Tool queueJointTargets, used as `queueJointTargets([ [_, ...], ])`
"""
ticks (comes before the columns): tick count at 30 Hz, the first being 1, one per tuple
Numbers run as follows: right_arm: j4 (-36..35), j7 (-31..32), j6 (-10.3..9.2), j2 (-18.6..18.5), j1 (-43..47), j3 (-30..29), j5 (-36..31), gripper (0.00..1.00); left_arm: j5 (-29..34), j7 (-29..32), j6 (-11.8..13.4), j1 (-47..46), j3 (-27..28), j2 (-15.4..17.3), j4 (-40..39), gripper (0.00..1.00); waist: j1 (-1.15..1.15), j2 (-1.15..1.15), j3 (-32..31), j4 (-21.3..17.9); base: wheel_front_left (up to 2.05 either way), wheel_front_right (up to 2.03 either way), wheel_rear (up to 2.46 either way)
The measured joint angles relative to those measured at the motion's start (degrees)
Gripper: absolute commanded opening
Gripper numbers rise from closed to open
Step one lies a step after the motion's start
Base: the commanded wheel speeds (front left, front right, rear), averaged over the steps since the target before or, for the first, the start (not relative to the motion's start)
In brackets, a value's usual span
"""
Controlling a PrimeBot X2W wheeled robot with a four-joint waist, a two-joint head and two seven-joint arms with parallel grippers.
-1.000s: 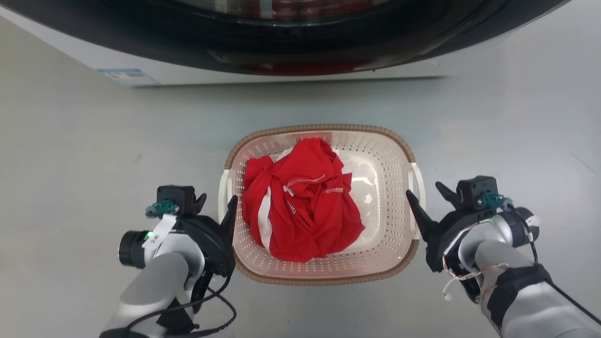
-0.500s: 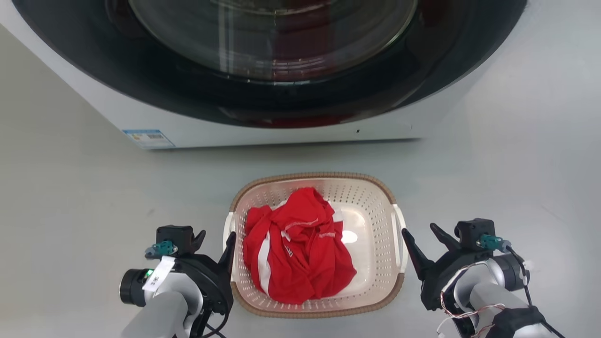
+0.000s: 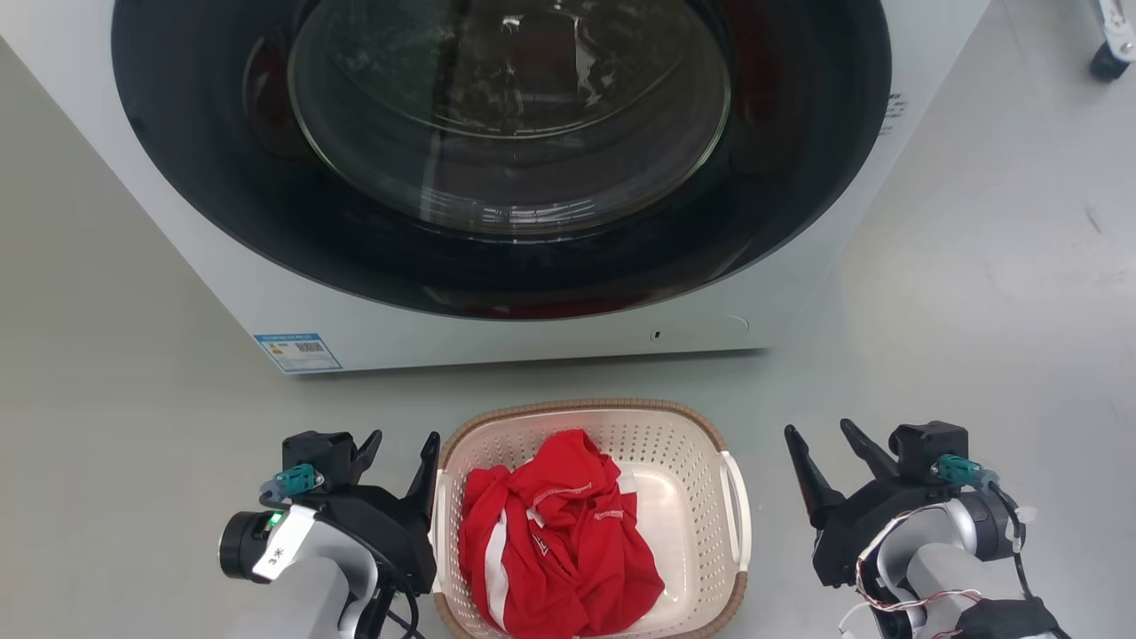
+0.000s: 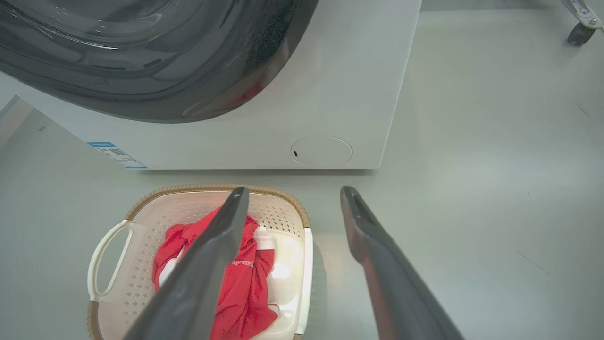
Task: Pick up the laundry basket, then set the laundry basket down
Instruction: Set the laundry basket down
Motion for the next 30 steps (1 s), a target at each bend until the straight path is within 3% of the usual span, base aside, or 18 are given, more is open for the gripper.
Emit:
queueJointTargets([
  [18,-18.14,-0.01,-6.56,-4.81,7.34,-5.47,-4.87,1.0,6.0,-0.01,6.8,7.78,3.39,4.92,-19.36,1.0,0.0,0.0,-6.9,0.16,0.0,0.0,0.0],
  [30,-30.29,-0.01,-9.15,-6.84,15.58,-8.68,-8.55,1.0,9.71,-0.02,10.51,17.38,5.3,8.02,-34.71,1.0,0.01,0.0,-11.02,0.23,0.0,0.0,0.0],
])
